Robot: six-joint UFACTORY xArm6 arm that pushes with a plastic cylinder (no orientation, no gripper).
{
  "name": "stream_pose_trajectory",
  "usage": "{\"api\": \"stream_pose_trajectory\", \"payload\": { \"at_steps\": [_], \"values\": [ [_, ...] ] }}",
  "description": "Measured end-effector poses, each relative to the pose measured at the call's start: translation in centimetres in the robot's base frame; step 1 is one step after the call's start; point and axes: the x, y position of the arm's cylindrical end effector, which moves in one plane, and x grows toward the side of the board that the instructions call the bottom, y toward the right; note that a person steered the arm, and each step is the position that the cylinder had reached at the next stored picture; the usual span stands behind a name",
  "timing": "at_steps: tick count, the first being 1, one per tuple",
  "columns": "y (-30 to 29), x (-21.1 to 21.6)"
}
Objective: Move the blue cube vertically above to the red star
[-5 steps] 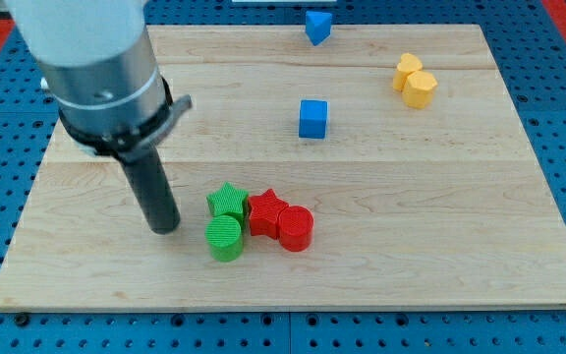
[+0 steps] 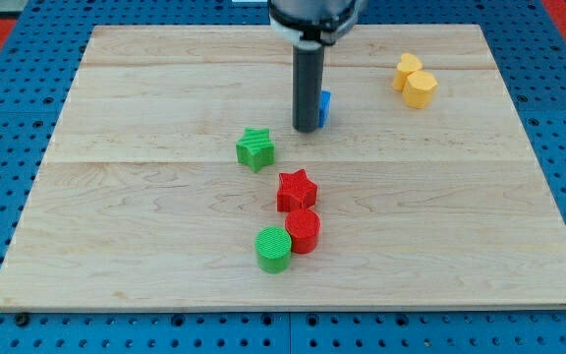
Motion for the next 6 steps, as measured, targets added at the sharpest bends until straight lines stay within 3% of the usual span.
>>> {"api": "stream_pose_trajectory", "payload": {
  "at_steps": [2, 4, 5, 6],
  "values": [
    [6.4, -2.6],
    [0.4, -7.8],
    [0.2, -3.1],
    [-0.9, -4.9]
  ]
}}
